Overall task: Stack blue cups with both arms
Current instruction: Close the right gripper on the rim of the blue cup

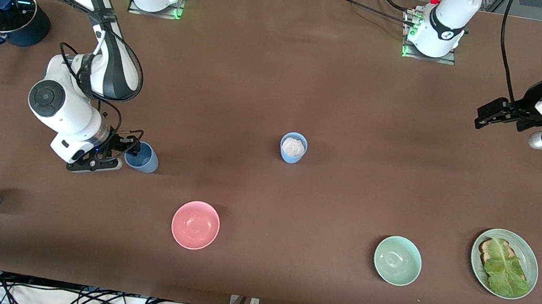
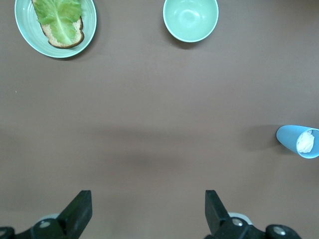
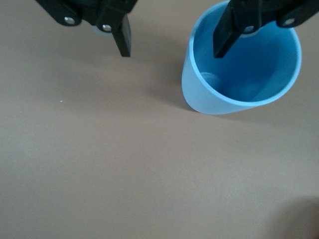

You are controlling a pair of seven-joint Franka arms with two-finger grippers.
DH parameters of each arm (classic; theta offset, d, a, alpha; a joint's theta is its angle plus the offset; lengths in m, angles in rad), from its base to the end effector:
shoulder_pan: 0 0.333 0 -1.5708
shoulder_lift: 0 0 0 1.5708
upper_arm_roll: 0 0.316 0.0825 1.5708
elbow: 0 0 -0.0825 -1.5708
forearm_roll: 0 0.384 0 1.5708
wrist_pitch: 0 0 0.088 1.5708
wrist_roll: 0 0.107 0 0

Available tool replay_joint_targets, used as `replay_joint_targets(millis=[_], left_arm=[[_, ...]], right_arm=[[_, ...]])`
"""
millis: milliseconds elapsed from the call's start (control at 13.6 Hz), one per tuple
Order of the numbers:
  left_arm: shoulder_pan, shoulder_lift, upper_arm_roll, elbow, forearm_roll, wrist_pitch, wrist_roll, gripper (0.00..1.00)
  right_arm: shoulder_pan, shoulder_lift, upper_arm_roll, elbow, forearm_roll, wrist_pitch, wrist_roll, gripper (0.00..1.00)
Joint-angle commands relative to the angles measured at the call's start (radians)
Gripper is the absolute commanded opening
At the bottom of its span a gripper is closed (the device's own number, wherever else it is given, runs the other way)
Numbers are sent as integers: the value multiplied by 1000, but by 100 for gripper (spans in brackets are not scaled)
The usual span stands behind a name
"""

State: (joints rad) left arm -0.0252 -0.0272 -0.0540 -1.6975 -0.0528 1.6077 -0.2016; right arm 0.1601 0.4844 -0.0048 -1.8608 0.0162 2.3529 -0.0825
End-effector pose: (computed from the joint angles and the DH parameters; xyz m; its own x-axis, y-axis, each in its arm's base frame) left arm 0.5432 -0.0490 0.5829 0.9897 0.1241 -0.0716 0.1270 -0.9912 0.0375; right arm 0.6334 0.0996 0.2584 0.9743 0.2250 0.0084 0.2251 -0.9743 -0.0087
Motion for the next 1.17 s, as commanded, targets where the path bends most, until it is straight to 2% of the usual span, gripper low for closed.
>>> replay_joint_targets(millis=[0, 220, 513, 733, 806, 1099], left_arm=[[1, 27, 0, 68, 22, -29, 7, 100], [4, 52, 3, 114, 28, -57, 5, 100], [8, 46, 5, 116, 30, -109, 34, 100], [5, 46, -4, 119, 86, -83, 51, 100], [-1, 46, -6, 119, 105, -66, 56, 100], [7, 46, -3, 119, 91, -63, 82, 100]], right_arm=[[2, -18, 15, -15, 16, 14, 23, 52], [2, -29, 26, -12, 16, 9, 41, 31], [2, -38, 28, -12, 16, 6, 38, 0], [2, -82, 28, -11, 18, -23, 33, 0], [2, -113, 45, -2, 21, -58, 33, 0], [36, -188, 78, 54, 80, -185, 85, 0]])
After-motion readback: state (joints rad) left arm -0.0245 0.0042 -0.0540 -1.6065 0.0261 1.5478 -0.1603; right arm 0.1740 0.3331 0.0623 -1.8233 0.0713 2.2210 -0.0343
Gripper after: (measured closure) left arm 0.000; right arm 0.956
